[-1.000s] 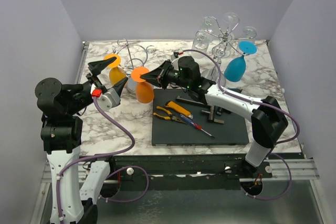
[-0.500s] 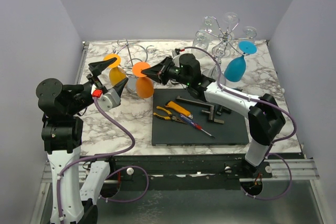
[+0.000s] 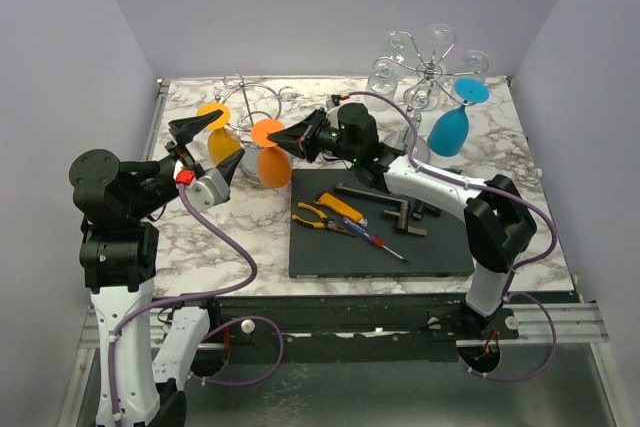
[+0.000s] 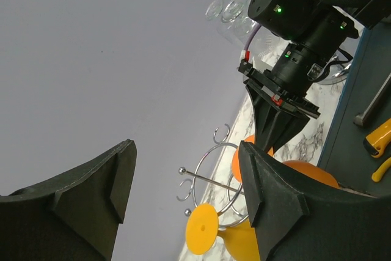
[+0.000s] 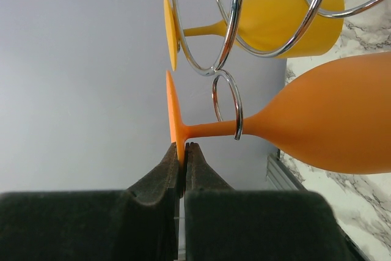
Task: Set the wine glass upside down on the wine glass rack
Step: Turn the wine glass upside down at the wine rack.
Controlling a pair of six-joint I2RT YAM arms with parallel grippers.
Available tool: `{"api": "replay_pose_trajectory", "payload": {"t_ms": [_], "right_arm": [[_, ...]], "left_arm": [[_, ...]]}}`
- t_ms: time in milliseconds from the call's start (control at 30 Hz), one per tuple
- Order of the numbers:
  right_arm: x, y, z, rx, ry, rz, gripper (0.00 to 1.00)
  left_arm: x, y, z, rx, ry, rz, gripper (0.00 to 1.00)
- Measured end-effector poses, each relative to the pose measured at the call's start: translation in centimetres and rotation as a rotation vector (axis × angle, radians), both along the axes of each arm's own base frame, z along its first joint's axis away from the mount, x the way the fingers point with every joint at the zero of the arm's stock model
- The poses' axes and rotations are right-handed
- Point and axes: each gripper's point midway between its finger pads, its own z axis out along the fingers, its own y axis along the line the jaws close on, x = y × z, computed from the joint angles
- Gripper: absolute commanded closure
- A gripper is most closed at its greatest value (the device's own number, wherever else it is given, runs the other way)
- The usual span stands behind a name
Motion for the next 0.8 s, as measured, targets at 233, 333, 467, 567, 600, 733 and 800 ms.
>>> {"api": "replay_pose_trajectory", "payload": {"t_ms": [233,333,467,567,600,733,800], "right_arm": [[0.6,0.2,0.7,0.007,-0.009,-0.016,0.86],[1.0,0.3,1.6,0.014,-0.024,-0.029,0.74],[1.3,0.3,2.3,0.005,-0.037,-0.041,0.61],[1.5,0.4,2.3,-0.007,-0.040,-0.047,0.60],[1.6,0.4,2.2,-0.012,-0.040,-0.049,0.60],[1.7,0.4,1.5,-0.034,-0.030,-0.051,0.60],[1.8,0.5,1.2,-0.049,-0.021,-0.051,0.58]], "left_arm": [[0.0,0.0,-0.1,-0.010,0.013,-0.002,0.25],[-0.1,-0.1,-0.1,-0.014,0.019,-0.002,0.25],[-0.2,-0.1,0.0,-0.019,0.023,-0.003,0.25],[-0.4,-0.1,0.0,-0.021,0.022,-0.003,0.25],[-0.4,-0.1,0.0,-0.022,0.021,-0.004,0.25],[-0.5,-0.1,0.1,-0.024,0.020,-0.004,0.25],[-0.6,-0.1,0.1,-0.025,0.021,-0.004,0.25]]}}
